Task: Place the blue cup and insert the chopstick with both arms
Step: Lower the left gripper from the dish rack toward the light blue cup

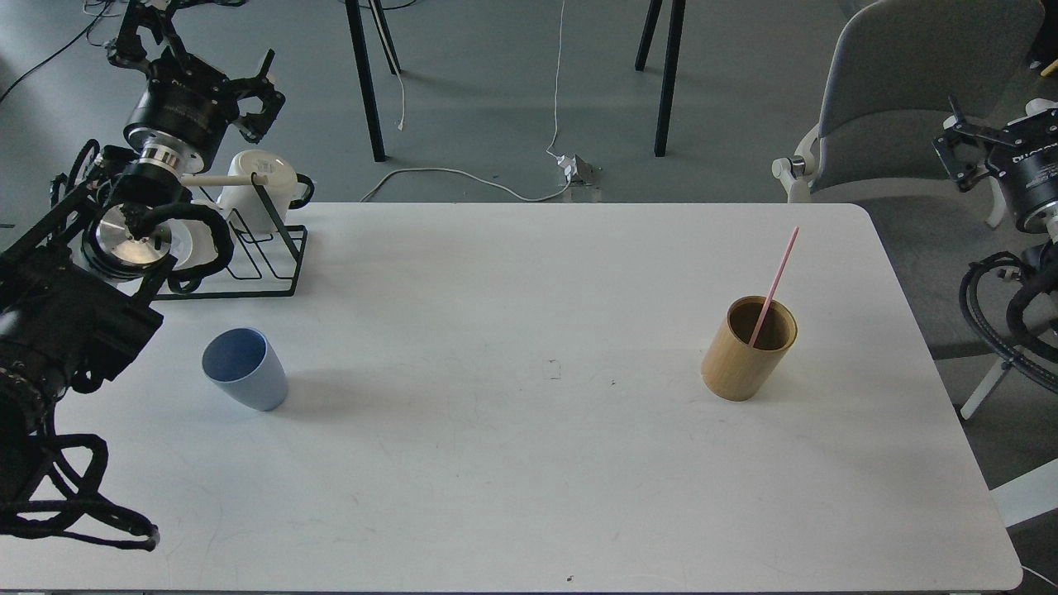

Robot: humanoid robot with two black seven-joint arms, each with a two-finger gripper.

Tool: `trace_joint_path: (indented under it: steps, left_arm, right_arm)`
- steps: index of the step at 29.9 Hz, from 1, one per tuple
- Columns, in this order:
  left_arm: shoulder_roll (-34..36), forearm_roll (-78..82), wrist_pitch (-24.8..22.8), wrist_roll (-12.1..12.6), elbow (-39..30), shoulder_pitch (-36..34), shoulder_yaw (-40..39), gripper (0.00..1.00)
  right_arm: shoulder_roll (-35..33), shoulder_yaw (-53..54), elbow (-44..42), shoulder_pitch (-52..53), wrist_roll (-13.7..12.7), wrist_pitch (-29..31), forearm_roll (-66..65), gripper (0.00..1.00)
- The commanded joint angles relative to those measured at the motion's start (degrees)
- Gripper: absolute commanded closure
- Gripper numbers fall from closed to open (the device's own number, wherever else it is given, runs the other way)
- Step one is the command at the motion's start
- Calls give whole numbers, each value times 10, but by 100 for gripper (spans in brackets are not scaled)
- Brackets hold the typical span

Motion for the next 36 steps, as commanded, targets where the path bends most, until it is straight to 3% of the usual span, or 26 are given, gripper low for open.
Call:
trace_joint_path:
  steps: [1, 12, 21, 26, 33, 36]
  left_arm:
    - [6, -1, 0, 0, -15, 0, 0, 1]
    - [29, 6, 0, 7, -47, 0, 6, 1]
    - [149, 169, 0, 4, -221, 8, 56, 1]
    - [228, 328, 0, 2, -301, 6, 118, 2]
    - [385, 571, 32, 0, -478, 41, 164, 4]
    - [434, 680, 35, -5, -507, 59, 180, 4]
  right_arm:
    - [1, 0, 2, 2, 3, 0, 0, 1]
    - [1, 0, 2, 6, 3, 0, 0, 1]
    - [-6, -1, 0, 1, 9, 0, -1, 1]
    - [-8, 0, -3, -1, 10, 0, -1, 1]
    - [-8, 4, -6, 0, 25, 0, -1, 1]
    - [-8, 5, -6, -1, 27, 0, -1, 1]
